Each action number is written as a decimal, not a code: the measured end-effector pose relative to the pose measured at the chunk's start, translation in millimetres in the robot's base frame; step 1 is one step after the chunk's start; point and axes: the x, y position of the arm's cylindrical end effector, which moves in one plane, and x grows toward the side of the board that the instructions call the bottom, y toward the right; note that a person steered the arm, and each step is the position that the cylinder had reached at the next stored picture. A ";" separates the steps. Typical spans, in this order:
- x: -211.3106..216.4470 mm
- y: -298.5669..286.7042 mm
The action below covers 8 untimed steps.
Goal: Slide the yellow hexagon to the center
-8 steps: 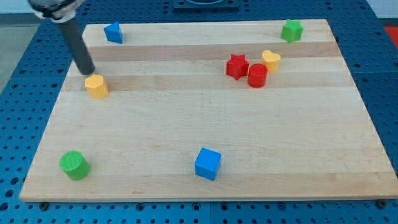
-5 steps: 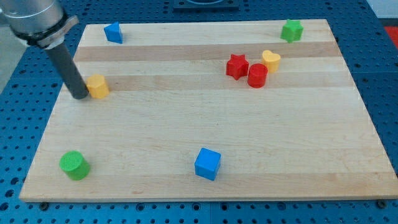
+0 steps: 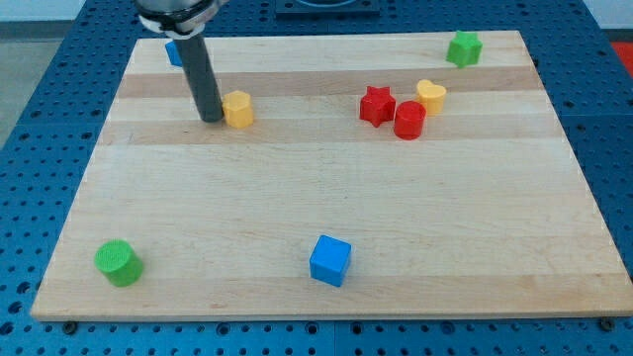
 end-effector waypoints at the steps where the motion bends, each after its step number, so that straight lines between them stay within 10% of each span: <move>1: -9.0 33.2; 8: -4.9 113.5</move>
